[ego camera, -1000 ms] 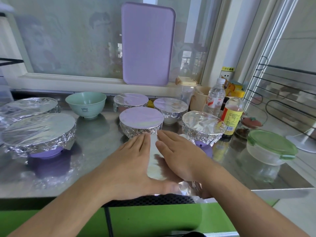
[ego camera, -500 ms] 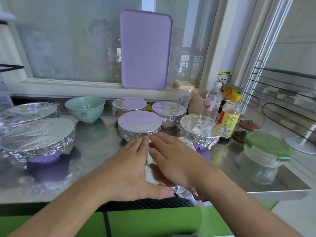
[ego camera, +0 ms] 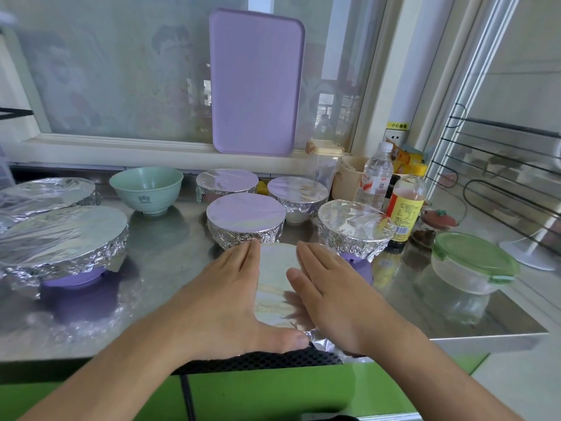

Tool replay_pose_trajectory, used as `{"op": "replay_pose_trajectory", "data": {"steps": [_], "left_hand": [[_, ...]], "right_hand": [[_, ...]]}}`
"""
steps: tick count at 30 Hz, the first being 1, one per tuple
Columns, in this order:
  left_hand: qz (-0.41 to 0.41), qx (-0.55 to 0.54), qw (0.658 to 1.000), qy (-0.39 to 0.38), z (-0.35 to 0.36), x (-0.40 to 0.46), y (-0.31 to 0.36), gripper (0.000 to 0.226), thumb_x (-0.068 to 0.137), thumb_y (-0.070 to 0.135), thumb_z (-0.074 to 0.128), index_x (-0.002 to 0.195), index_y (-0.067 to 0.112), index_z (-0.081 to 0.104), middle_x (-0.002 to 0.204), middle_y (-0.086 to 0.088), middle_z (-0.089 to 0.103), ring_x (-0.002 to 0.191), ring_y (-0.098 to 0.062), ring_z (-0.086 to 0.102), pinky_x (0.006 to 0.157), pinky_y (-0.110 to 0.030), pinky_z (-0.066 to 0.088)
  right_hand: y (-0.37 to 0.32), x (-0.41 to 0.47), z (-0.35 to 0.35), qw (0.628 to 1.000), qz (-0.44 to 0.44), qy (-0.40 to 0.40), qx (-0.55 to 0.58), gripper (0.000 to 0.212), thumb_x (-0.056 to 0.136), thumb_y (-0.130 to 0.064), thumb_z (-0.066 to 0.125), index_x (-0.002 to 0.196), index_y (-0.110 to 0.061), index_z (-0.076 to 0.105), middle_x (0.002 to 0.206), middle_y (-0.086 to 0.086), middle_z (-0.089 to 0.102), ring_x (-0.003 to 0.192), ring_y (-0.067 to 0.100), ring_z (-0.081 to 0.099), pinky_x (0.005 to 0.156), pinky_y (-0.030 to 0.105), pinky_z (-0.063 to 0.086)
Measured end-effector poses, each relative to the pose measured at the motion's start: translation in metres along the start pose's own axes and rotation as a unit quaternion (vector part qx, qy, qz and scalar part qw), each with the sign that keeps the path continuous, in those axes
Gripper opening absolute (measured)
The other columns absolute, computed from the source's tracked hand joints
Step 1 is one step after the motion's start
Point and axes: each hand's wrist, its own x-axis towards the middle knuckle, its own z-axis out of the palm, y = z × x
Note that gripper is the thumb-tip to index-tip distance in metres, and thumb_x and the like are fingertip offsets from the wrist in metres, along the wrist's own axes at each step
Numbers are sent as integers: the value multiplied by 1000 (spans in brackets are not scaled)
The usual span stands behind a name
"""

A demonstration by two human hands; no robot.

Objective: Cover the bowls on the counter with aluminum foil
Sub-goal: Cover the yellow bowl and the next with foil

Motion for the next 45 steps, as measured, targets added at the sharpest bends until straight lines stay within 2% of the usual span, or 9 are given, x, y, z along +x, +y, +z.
{"op": "replay_pose_trajectory", "data": {"steps": [8,14,18,21,27,31,34,40,45], "left_hand": [[3,-11,1000,3,-1,1,1,154,60,102,54,160,20,-29,168,14,-31,141,9,-25,118,-22,-5],[23,-23,999,29,0,1,0,154,57,102,57,164,22,-20,171,17,-16,147,11,-16,120,-18,2],[5,-7,1000,11,1,1,0,154,59,104,52,161,18,-26,170,13,-26,143,10,-23,118,-20,-4],[-3,2,1000,-1,2,1,-2,155,58,105,49,161,18,-28,169,11,-29,154,-1,-22,122,-25,-3],[4,-9,1000,5,1,0,0,154,59,103,55,161,21,-26,170,16,-22,155,0,-16,120,-22,2],[6,-26,1000,-5,0,2,-3,154,58,99,61,161,25,-26,168,21,-24,153,4,-19,122,-23,2],[0,-37,999,-22,-4,2,-4,156,56,99,63,160,28,-28,167,23,-26,153,5,-20,125,-24,3],[21,-44,999,-15,-8,14,1,162,46,107,56,162,28,-24,171,20,-18,157,-1,-11,130,-34,10],[38,-30,998,32,-1,16,5,148,55,103,56,165,25,-3,170,18,3,154,1,2,121,-19,11]], "right_hand": [[-14,-13,-15,995,5,-33,-93,83,101,-65,6,167,-15,12,175,-2,12,162,15,2,131,36,7],[-31,35,-3,995,-93,-26,2,64,103,-51,12,151,-22,44,157,-7,45,148,10,34,123,37,26],[-17,29,3,998,-31,-48,20,62,105,-46,7,127,-12,54,137,6,53,135,26,44,113,48,38],[-7,18,1,999,3,-36,39,50,108,-45,18,123,-13,54,131,5,54,128,28,45,108,47,41],[-3,-3,1,998,10,11,53,38,109,-51,24,109,-18,44,119,-3,48,121,23,43,107,41,36],[-7,-15,1,992,38,12,118,30,112,-38,31,123,-12,43,129,11,56,122,37,52,103,50,48],[-4,-11,-5,995,24,4,97,30,110,-44,40,123,-19,49,127,-2,51,124,24,46,108,43,40],[-12,15,-15,999,-17,-1,47,44,111,-44,32,142,-18,49,150,-1,49,142,17,39,120,38,29],[-10,32,0,996,-84,-13,8,54,106,-43,18,133,-16,56,143,0,55,139,20,45,114,42,38]]}}
